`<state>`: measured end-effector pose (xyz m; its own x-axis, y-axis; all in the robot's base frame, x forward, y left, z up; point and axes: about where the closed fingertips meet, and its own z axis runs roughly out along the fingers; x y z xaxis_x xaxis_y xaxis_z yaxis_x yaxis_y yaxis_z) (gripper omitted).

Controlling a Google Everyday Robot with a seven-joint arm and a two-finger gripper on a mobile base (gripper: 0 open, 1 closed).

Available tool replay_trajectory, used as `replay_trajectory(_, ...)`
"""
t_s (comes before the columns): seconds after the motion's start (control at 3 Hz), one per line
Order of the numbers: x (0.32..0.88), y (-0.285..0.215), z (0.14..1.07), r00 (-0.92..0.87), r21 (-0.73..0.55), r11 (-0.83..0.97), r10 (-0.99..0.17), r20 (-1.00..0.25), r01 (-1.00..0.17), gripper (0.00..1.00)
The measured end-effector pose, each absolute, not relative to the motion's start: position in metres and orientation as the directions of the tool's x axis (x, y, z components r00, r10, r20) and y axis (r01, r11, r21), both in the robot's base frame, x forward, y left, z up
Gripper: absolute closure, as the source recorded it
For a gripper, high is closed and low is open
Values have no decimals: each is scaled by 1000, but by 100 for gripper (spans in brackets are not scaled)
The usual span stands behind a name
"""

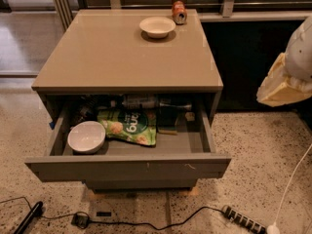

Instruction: Close top drawer

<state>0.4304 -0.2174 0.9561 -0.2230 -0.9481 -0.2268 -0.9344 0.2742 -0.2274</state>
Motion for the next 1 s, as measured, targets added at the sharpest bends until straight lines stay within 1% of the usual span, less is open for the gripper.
replay_trajectory(1.0, 375, -224, 851, -227, -83, 250, -949, -221, -965, 100)
